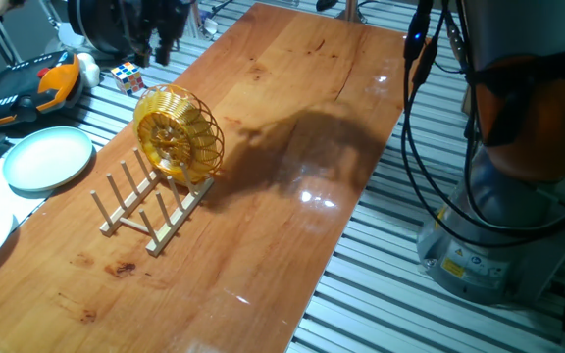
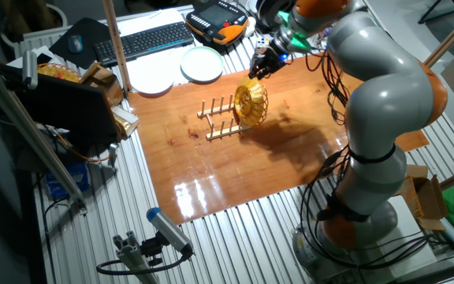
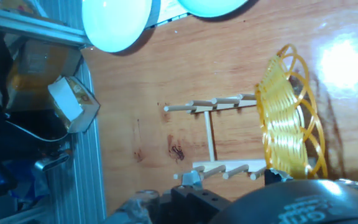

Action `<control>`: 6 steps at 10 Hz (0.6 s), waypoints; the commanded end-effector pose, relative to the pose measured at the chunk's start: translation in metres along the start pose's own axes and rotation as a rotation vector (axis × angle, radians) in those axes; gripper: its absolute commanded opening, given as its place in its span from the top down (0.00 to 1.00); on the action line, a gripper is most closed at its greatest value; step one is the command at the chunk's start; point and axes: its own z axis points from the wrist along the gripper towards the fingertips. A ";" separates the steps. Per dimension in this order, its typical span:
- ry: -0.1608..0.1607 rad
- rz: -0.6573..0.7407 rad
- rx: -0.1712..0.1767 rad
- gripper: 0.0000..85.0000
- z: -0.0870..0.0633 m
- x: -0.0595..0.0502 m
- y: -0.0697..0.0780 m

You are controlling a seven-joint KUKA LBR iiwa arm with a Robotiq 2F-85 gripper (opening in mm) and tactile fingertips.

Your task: Put the dish on the dish rack

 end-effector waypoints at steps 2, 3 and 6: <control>-0.009 -0.039 0.154 0.98 -0.002 0.001 -0.001; -0.018 -0.046 0.179 0.99 0.000 0.003 -0.009; -0.002 -0.036 0.287 0.99 0.000 0.006 -0.018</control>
